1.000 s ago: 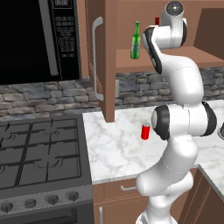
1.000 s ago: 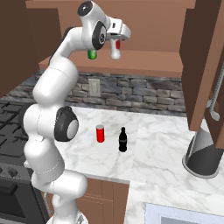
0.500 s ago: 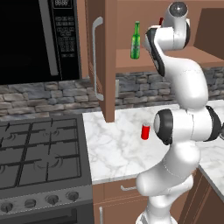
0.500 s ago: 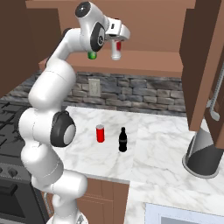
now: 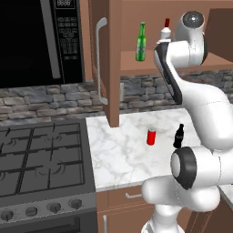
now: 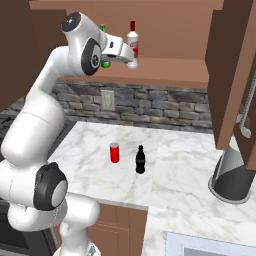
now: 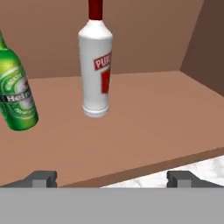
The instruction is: Sort all alcoholic drinks to one cabinet, and non-alcoholic drinks to the other.
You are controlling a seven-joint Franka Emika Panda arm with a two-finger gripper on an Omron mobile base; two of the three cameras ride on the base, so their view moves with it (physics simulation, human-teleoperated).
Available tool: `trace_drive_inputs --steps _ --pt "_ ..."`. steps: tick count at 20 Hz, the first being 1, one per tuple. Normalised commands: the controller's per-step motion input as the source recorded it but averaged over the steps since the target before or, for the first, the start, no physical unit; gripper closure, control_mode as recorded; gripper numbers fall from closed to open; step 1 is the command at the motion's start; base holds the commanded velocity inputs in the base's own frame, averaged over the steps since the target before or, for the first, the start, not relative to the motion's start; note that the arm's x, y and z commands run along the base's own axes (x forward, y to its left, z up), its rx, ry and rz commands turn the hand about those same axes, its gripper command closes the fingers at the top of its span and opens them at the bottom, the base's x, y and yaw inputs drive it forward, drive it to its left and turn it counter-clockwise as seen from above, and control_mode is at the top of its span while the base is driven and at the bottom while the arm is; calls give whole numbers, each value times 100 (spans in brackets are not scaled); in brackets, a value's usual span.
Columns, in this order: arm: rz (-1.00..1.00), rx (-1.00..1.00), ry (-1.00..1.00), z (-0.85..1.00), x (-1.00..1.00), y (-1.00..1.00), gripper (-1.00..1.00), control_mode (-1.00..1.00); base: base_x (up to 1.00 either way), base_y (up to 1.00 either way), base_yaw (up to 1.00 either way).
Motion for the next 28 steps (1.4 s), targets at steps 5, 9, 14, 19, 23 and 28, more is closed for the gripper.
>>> trace_drive_inputs --steps 5,9,14,19,23,28 --pt "0 0 2 -58 -100 53 -100 -100 0 0 0" --pt "-2 0 6 -74 -100 27 -100 -100 0 0 0" --pt "-15 0 12 -75 -78 5 -100 -100 0 0 0" --pt "-23 0 18 -60 -24 0 -100 -100 0 0 0" --pt "-20 3 19 -34 -3 -1 -100 -100 0 0 0" --pt "-13 11 17 -22 0 -15 -100 -100 0 0 0"
